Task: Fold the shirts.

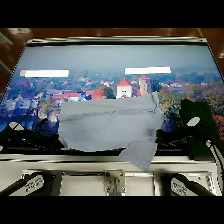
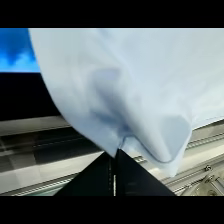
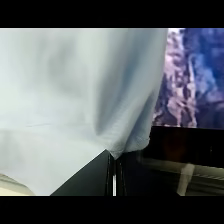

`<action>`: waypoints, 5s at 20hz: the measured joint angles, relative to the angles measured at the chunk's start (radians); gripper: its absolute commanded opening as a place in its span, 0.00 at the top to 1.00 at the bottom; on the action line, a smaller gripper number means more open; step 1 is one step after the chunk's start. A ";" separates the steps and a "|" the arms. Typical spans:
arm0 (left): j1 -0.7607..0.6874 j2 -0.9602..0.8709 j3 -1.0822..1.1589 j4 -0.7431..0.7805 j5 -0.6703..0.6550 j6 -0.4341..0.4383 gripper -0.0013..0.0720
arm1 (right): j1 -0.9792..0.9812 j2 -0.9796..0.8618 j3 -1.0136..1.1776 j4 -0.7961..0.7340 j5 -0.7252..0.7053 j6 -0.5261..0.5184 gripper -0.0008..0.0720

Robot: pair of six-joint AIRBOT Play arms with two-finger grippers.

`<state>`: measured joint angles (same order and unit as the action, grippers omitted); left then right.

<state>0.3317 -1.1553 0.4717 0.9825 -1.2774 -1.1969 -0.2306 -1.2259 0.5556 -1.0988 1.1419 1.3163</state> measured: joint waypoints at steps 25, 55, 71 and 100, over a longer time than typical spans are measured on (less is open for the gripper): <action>-0.003 -0.195 0.595 -0.045 0.121 -0.027 0.93 | 0.125 -0.267 0.691 0.201 -0.243 0.086 0.90; -0.070 -0.257 0.835 0.039 -0.143 -0.183 0.26 | 0.068 -0.592 0.752 0.170 -0.154 0.122 0.73; -0.659 -0.438 0.829 -0.287 0.313 -0.077 0.93 | 0.075 -0.093 0.753 0.163 0.116 0.158 0.90; -0.044 0.053 0.848 -0.594 0.255 -0.018 0.94 | 0.690 -0.169 0.753 0.128 -0.186 0.310 0.90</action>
<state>0.2874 -1.1023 1.3197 0.3889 -1.0222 -1.2148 0.4595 -1.3949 1.3087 -0.9710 0.9562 1.6260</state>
